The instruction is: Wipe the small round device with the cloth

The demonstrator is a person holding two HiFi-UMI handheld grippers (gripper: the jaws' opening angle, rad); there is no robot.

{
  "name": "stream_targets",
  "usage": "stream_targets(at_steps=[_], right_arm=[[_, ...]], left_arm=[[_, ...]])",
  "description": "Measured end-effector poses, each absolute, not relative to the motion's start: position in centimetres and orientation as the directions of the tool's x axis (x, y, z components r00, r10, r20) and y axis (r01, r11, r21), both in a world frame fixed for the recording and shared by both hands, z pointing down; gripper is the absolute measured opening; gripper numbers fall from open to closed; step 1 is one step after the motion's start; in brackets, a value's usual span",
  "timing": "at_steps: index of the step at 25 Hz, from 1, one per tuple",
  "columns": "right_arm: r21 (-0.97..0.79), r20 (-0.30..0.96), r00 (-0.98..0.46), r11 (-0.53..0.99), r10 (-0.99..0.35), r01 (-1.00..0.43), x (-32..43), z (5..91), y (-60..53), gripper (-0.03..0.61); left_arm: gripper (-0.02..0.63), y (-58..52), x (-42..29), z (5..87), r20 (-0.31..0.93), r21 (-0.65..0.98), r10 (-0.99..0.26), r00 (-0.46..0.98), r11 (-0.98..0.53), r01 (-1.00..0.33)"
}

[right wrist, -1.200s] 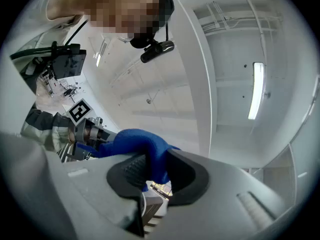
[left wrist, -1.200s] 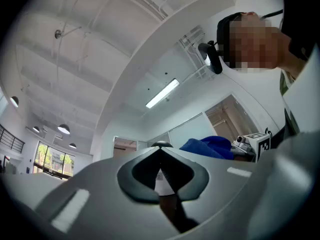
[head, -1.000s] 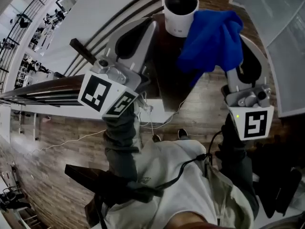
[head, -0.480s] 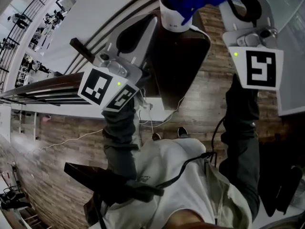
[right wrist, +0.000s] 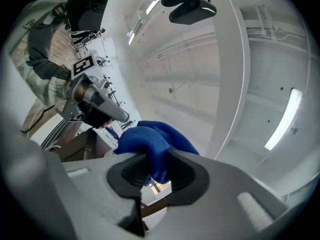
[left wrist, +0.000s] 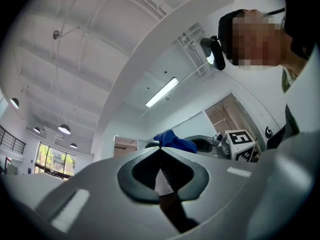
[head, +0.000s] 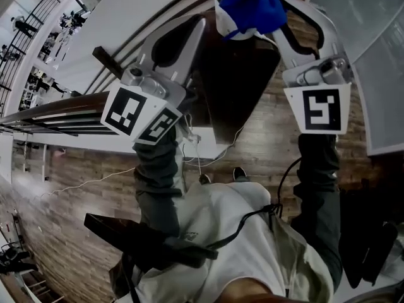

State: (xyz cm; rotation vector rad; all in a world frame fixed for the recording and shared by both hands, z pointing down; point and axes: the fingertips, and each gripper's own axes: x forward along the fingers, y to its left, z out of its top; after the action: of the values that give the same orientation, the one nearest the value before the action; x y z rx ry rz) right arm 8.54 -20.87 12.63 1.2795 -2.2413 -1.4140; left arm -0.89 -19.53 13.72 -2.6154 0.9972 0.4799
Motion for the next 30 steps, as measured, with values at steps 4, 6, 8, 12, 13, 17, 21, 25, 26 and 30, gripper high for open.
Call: stream_targets(at_steps=[4, 6, 8, 12, 13, 17, 21, 25, 26, 30], right_arm=[[0.828, -0.094, -0.673, 0.317, -0.734, -0.461, 8.3, 17.0, -19.7, 0.080], [0.820, -0.100, -0.669, 0.319, -0.737, -0.475, 9.3, 16.2, -19.8, 0.080], [0.797, -0.180, -0.599, 0.241, -0.781, -0.554, 11.3, 13.4, -21.0, 0.081], [0.731, -0.291, -0.528, 0.170, -0.798, -0.660, 12.2, 8.8, -24.4, 0.080], [0.727, -0.281, -0.550, 0.200, -0.787, -0.657, 11.4, 9.0, -24.9, 0.081], [0.703, -0.212, -0.582, 0.291, -0.785, -0.649, 9.9, 13.2, -24.8, 0.080], [0.747, -0.066, -0.593, 0.354, -0.803, -0.562, 10.4, 17.1, -24.1, 0.080], [0.758, -0.129, -0.563, 0.285, -0.816, -0.587, 11.5, 14.0, -23.3, 0.080], [0.781, -0.172, -0.552, 0.228, -0.816, -0.582, 11.5, 12.3, -23.1, 0.080], [0.839, -0.291, -0.575, 0.086, -0.765, -0.538, 8.0, 7.2, -22.6, 0.080]], left_arm=[[0.002, -19.6, -1.1, 14.6, -0.404, -0.152, -0.581, 0.707, -0.719, -0.678], [0.002, -19.8, -1.0, 14.8, -0.401, -0.145, -0.580, 0.709, -0.724, -0.675], [0.002, -20.0, -1.0, 14.9, -0.401, -0.139, -0.580, 0.709, -0.727, -0.673], [0.002, -19.9, -1.2, 14.9, -0.408, -0.132, -0.580, 0.705, -0.726, -0.675], [0.002, -19.7, -1.2, 14.8, -0.409, -0.131, -0.579, 0.705, -0.728, -0.673], [0.002, -19.4, -1.5, 15.1, -0.404, -0.135, -0.575, 0.712, -0.732, -0.668], [0.002, -20.3, -2.4, 15.6, -0.401, -0.122, -0.589, 0.702, -0.725, -0.678], [0.002, -20.8, -2.2, 16.0, -0.396, -0.110, -0.593, 0.701, -0.728, -0.677], [0.002, -20.7, -2.0, 16.1, -0.395, -0.110, -0.590, 0.704, -0.730, -0.674], [0.002, -20.5, -2.1, 16.1, -0.397, -0.110, -0.584, 0.708, -0.735, -0.669]])
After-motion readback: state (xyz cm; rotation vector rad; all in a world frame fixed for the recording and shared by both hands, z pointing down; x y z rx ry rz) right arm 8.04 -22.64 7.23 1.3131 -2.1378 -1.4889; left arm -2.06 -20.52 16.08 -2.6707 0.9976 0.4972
